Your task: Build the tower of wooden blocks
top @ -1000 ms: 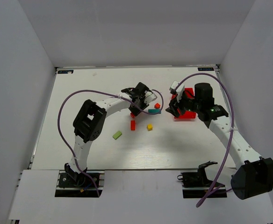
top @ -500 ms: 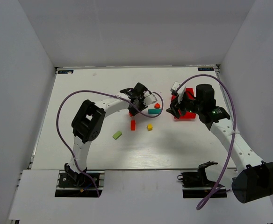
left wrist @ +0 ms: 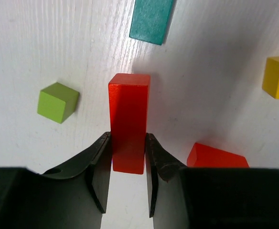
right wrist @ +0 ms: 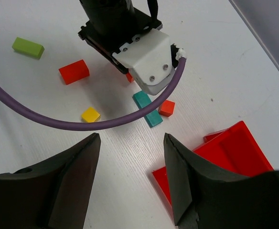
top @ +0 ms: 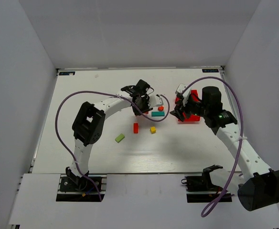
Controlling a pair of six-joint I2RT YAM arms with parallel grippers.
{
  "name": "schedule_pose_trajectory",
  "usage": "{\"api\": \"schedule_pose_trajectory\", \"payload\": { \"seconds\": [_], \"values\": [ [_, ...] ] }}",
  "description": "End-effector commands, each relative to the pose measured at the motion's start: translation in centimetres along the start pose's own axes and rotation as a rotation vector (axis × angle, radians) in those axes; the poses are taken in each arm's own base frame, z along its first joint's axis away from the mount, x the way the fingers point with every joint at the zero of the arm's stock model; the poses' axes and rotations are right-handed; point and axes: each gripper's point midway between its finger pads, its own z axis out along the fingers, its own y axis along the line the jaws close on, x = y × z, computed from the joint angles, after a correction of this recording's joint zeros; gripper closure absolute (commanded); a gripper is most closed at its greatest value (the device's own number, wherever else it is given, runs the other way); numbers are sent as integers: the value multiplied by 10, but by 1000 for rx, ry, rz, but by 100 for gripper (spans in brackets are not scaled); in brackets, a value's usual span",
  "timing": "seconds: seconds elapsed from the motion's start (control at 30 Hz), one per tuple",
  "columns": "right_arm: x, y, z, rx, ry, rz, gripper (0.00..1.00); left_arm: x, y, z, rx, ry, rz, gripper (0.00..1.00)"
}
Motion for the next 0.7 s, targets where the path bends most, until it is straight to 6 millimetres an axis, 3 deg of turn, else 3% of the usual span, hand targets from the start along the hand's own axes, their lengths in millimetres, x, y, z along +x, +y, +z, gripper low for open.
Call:
{"api": "schedule_pose_trajectory", "payload": {
  "seconds": [0.0,0.33,0.67],
  "values": [
    [-10,5,-3,-16,-42,-35,38,-32,19,-47,-14,-132,82,100],
    [-14,8,-7,-19,-58,-54,37,-23,30,-31,33,-128,107,100],
    [-11,10,-6,-29,-53,-54,34,-12,22,-13,75,-100,147,100]
  ]
}}
